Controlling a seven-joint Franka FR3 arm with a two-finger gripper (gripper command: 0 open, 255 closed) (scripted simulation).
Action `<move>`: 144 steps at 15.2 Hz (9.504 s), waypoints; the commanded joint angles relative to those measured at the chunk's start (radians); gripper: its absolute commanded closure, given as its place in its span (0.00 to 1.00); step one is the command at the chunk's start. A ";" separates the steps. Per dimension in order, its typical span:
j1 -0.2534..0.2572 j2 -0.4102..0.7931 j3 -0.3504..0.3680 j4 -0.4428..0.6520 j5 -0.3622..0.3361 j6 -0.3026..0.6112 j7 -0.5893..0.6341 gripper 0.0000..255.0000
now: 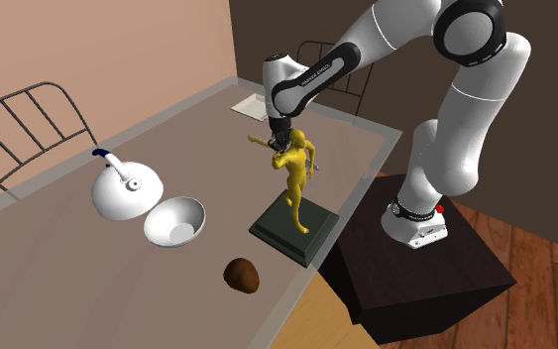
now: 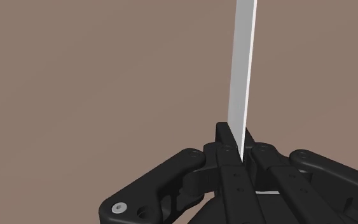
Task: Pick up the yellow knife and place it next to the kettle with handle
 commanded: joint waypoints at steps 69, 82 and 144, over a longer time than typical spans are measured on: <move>0.100 0.261 0.123 1.007 0.064 -0.740 0.266 1.00; 0.119 0.559 0.158 1.376 0.112 -0.807 0.350 1.00; 0.146 0.535 0.159 0.930 0.114 -0.388 0.308 0.00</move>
